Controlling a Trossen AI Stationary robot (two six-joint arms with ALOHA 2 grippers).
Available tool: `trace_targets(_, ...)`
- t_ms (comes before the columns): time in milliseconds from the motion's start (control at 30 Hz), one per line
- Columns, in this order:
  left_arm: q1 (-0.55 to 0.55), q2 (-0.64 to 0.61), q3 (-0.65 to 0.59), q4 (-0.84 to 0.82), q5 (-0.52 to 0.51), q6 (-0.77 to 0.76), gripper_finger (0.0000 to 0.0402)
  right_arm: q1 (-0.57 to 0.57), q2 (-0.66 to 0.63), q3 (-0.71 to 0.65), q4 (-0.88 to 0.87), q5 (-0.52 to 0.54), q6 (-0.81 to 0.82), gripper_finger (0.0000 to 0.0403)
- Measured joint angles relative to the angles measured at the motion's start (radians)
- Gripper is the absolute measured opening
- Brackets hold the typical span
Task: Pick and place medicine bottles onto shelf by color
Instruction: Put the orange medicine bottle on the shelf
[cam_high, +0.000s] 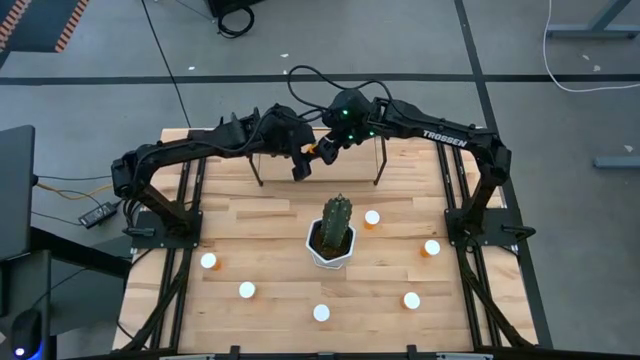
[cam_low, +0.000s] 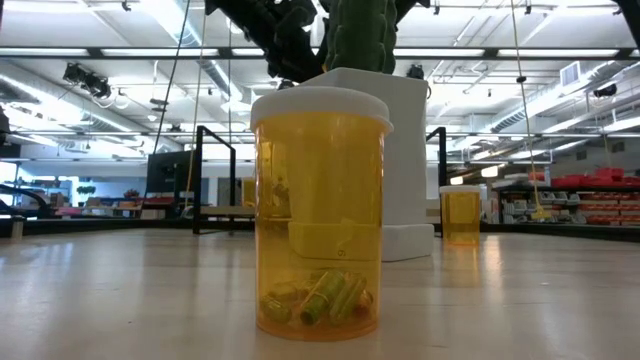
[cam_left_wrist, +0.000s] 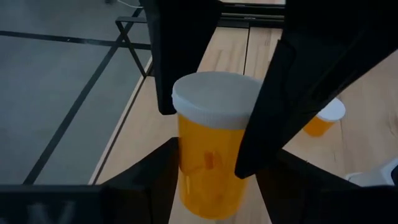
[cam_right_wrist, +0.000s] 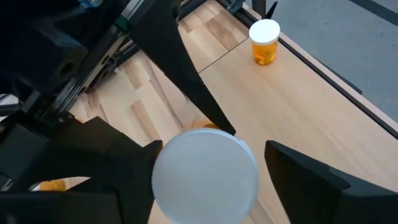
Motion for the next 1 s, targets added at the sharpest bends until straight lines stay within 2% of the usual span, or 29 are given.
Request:
trace_targets(167,0.001,0.000,0.000,0.000,-0.002,0.003,0.0194,0.000,0.000,0.000,0.000,-0.004,-0.003,0.0242)
trace_targets(333,0.001,0.000,0.000,0.002,-0.004,0.034,0.0207,0.000,0.000,0.000,0.001,-0.005,-0.015,0.0210)
trace_targets(467,0.001,0.000,0.000,0.005,-0.006,0.040,0.0217,-0.007,-0.005,0.000,-0.001,-0.007,-0.029,0.0214)
trace_targets(600,0.000,-0.002,0.000,-0.011,-0.063,0.087,0.0223,-0.025,-0.013,0.007,-0.043,0.014,-0.059,0.0225)
trace_targets(733,0.013,-0.004,0.000,-0.045,-0.123,0.118,0.0228,-0.059,-0.034,0.008,-0.087,0.020,-0.080,0.0216)
trace_targets(1000,0.045,-0.006,0.000,-0.178,-0.134,0.068,0.0238,-0.157,-0.036,-0.001,-0.153,0.040,-0.164,0.0221)
